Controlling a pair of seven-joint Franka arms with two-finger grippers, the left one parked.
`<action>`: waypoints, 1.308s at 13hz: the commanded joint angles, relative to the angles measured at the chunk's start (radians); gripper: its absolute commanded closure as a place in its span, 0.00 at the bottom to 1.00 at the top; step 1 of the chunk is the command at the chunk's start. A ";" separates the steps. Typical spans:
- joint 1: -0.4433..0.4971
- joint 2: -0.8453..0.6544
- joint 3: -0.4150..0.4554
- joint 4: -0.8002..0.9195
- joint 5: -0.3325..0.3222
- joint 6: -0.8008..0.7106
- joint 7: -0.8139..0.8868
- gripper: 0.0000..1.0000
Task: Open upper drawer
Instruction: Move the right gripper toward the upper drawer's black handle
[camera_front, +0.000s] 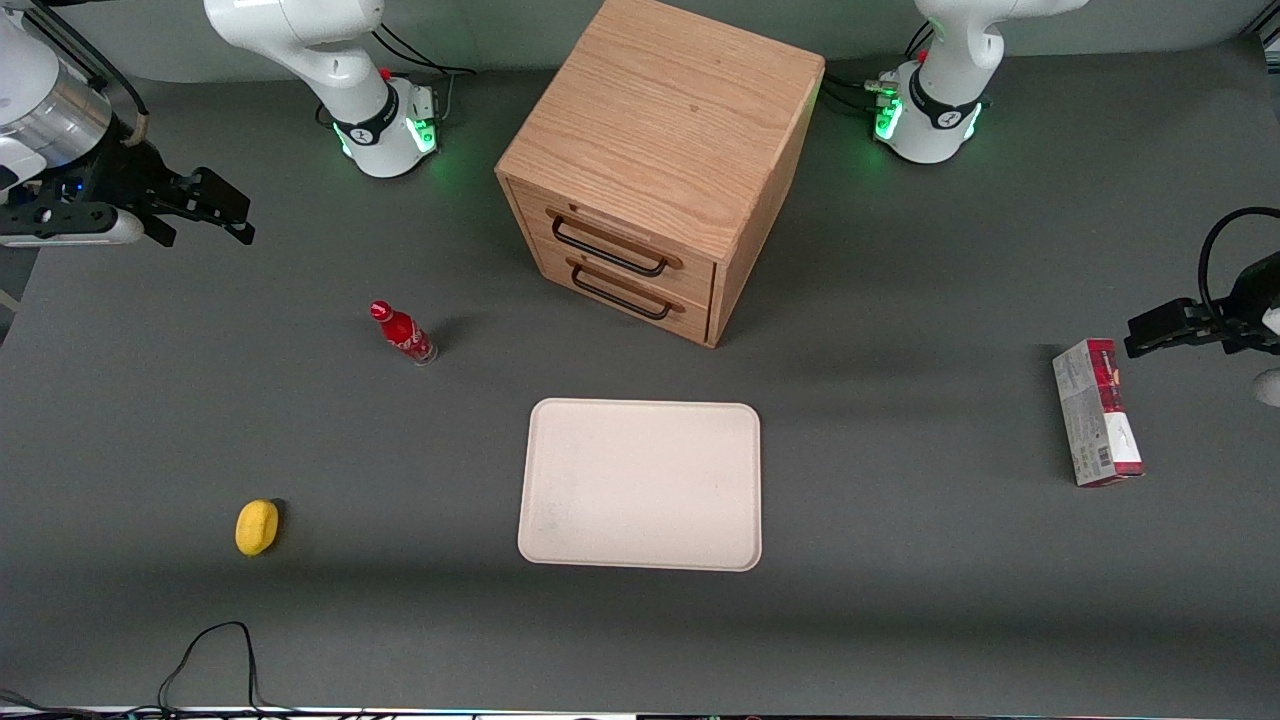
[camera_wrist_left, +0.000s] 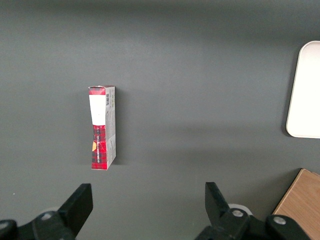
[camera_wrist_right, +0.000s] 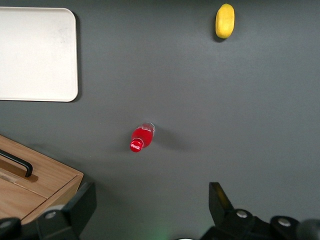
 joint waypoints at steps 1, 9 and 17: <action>-0.010 0.016 0.004 0.025 0.005 -0.015 0.007 0.00; -0.003 0.252 0.309 0.317 0.048 -0.072 0.023 0.00; -0.002 0.485 0.612 0.484 0.222 -0.084 -0.315 0.00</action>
